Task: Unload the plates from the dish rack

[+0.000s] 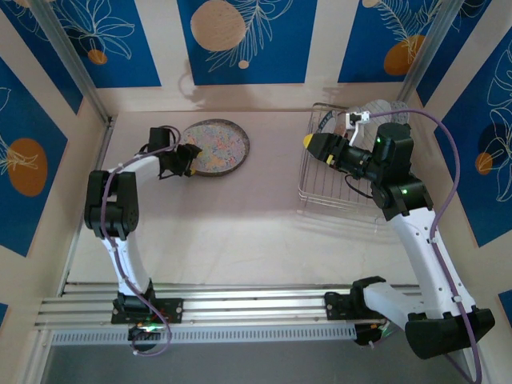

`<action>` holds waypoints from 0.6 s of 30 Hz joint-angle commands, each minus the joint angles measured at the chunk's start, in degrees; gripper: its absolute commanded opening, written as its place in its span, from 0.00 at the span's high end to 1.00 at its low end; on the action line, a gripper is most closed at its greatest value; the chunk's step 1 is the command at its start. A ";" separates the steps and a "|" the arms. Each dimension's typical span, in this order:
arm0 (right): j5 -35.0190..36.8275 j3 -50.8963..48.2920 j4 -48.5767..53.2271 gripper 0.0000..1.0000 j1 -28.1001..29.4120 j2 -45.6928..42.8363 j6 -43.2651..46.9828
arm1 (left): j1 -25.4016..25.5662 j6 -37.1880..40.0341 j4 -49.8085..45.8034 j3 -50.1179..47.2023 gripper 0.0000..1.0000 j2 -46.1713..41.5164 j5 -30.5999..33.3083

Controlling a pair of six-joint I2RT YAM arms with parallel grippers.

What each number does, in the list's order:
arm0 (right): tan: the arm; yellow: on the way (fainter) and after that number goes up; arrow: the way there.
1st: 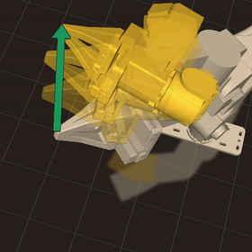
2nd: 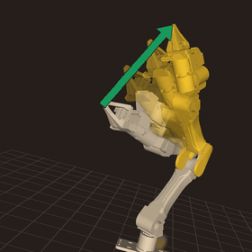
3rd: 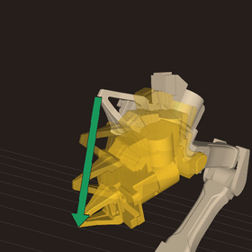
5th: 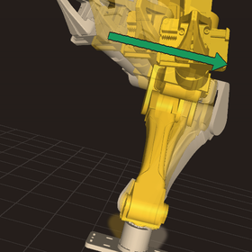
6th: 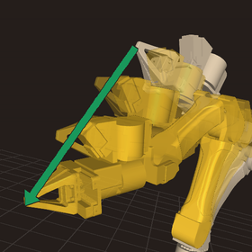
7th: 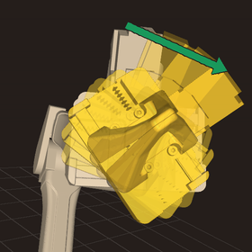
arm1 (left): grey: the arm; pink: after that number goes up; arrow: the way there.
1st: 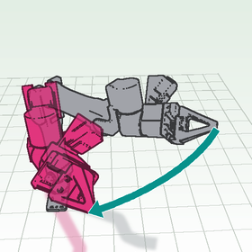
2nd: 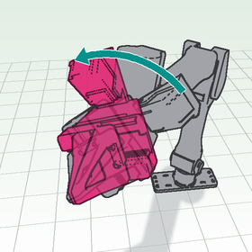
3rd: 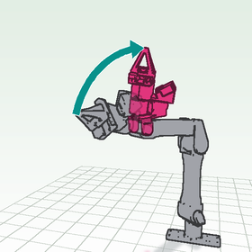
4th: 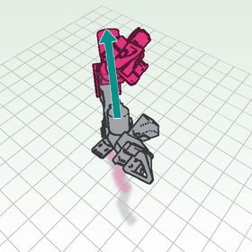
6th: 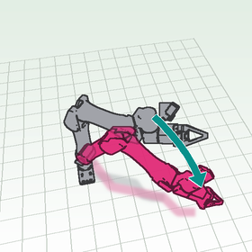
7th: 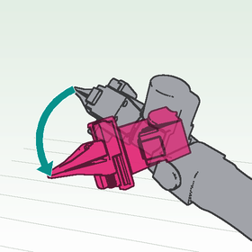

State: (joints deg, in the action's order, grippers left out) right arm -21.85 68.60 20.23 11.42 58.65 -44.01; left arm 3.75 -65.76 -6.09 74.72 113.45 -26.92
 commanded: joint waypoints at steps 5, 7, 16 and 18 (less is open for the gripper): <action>0.21 0.34 0.51 0.36 -0.16 -0.66 -0.36 | -0.96 4.21 -11.18 4.72 0.47 2.42 0.59; 0.22 0.35 0.51 0.36 -0.17 -0.80 -0.37 | -0.95 4.71 -12.64 5.49 0.47 2.81 0.84; 0.27 0.35 0.51 0.36 -0.12 -0.78 -0.55 | -0.94 6.55 -19.99 9.93 0.43 4.21 2.63; 0.22 0.31 0.52 0.35 -0.10 -0.82 -0.55 | -0.94 6.99 -21.60 10.87 0.42 4.73 2.84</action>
State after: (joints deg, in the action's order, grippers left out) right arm -21.63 68.60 20.25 11.42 58.65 -44.03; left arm 3.68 -60.84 -22.81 83.24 116.90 -25.28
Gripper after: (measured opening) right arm 0.644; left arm 0.576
